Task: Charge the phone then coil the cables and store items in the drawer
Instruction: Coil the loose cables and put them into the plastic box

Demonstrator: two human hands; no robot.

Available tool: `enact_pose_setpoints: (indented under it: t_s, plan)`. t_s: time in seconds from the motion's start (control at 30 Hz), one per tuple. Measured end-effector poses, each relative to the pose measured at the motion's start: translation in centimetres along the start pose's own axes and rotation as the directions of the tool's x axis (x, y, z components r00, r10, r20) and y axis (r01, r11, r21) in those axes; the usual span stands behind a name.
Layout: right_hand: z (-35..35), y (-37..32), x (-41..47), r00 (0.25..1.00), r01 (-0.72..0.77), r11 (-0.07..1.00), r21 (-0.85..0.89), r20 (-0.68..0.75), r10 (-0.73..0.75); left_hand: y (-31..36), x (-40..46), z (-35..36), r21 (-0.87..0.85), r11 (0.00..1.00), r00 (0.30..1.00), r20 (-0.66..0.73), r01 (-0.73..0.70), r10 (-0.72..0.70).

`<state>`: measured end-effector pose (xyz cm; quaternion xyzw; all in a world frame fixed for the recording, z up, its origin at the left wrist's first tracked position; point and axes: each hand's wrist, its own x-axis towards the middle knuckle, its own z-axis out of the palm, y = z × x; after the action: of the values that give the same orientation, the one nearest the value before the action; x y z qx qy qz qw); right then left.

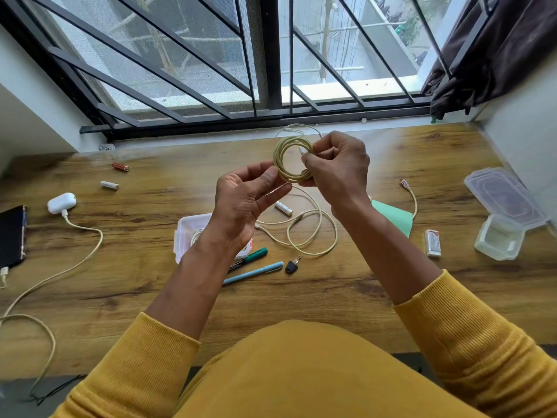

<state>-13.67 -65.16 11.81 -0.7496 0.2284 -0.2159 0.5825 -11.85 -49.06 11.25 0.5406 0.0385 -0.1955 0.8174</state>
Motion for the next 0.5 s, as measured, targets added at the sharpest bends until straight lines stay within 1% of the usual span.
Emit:
enact_pose_setpoints:
  t_s: [0.07, 0.2, 0.27, 0.33, 0.43, 0.5]
  plan:
    - [0.0, 0.13, 0.01, 1.0, 0.002, 1.0, 0.0, -0.001, -0.002, -0.02, -0.2, -0.03, 0.034, 0.999, 1.0, 0.017, -0.007, 0.006]
    - [0.08, 0.13, -0.19, 1.0, 0.009, 1.0, 0.013, 0.013, -0.009, 0.0, -0.24, 0.1, 0.042, 0.999, 1.0, -0.028, -0.009, 0.01]
    - [0.09, 0.14, -0.27, 1.0, 0.018, 1.0, 0.023, 0.018, -0.018, 0.07, -0.23, 0.17, -0.004, 1.0, 0.999, -0.028, 0.028, -0.028]
    - [0.09, 0.24, -0.23, 1.0, 0.022, 0.999, 0.037, 0.013, -0.023, 0.1, -0.18, 0.1, -0.084, 0.992, 0.996, -0.009, 0.09, -0.091]
    - [0.03, 0.38, -0.05, 1.0, 0.024, 0.997, 0.07, 0.003, -0.024, -0.05, -0.11, -0.24, -0.232, 0.951, 0.978, 0.024, 0.206, -0.206]
    - [-0.01, 0.43, -0.06, 0.999, 0.02, 0.996, 0.091, 0.025, -0.022, -0.19, -0.18, -0.36, -0.265, 0.93, 0.966, 0.039, 0.256, -0.255]
